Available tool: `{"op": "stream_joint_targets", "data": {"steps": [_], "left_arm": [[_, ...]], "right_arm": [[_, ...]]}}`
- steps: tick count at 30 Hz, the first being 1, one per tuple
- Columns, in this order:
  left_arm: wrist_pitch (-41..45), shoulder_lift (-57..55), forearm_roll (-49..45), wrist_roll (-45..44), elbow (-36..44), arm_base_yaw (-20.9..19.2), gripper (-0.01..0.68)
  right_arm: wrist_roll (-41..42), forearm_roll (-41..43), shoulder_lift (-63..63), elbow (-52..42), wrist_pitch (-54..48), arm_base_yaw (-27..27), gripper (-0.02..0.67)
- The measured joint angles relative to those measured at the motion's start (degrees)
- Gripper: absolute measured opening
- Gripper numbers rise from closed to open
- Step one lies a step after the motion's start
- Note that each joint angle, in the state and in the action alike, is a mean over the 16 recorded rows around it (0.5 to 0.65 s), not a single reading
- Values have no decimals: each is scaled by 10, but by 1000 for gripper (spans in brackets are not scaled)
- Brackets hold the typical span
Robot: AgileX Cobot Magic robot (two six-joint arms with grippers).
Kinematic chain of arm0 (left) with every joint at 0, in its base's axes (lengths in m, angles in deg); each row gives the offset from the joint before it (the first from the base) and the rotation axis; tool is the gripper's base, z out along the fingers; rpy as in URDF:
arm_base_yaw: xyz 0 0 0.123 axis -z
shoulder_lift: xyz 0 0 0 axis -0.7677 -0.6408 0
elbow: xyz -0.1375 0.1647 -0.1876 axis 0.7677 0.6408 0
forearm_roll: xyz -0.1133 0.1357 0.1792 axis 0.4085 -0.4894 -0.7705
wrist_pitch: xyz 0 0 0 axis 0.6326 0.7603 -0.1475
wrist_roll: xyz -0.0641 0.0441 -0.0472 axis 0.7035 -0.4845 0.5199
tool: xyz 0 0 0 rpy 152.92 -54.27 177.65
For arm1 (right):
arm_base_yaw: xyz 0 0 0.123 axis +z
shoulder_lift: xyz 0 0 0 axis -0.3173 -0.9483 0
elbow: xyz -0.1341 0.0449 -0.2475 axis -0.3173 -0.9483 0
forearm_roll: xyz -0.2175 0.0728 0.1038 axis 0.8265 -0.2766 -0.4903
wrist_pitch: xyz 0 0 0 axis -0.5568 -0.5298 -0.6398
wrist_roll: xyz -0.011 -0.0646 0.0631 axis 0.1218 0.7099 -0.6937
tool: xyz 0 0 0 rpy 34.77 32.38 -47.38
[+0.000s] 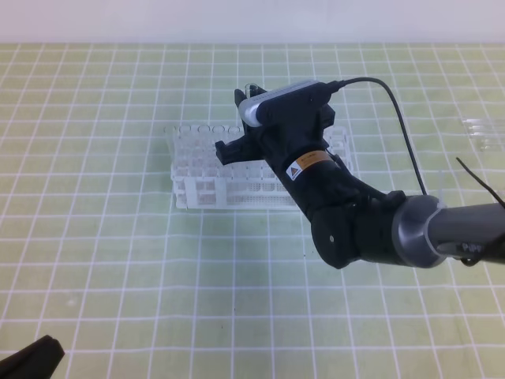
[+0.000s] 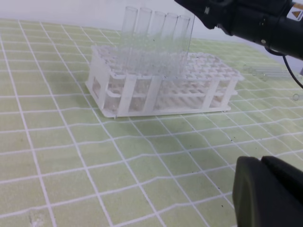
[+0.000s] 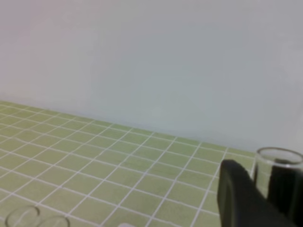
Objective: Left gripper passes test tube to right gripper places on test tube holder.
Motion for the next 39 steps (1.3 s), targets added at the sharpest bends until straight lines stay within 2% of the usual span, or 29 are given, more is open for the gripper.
{"op": "stream_joint_targets", "data": {"steps": [25, 39], "left_arm": [[-1, 0, 0, 0, 0, 0, -2], [-1, 0, 0, 0, 0, 0, -2]], "right_arm": [[0, -5, -10, 0, 3, 0, 104], [0, -10, -10, 0, 3, 0, 225]]}}
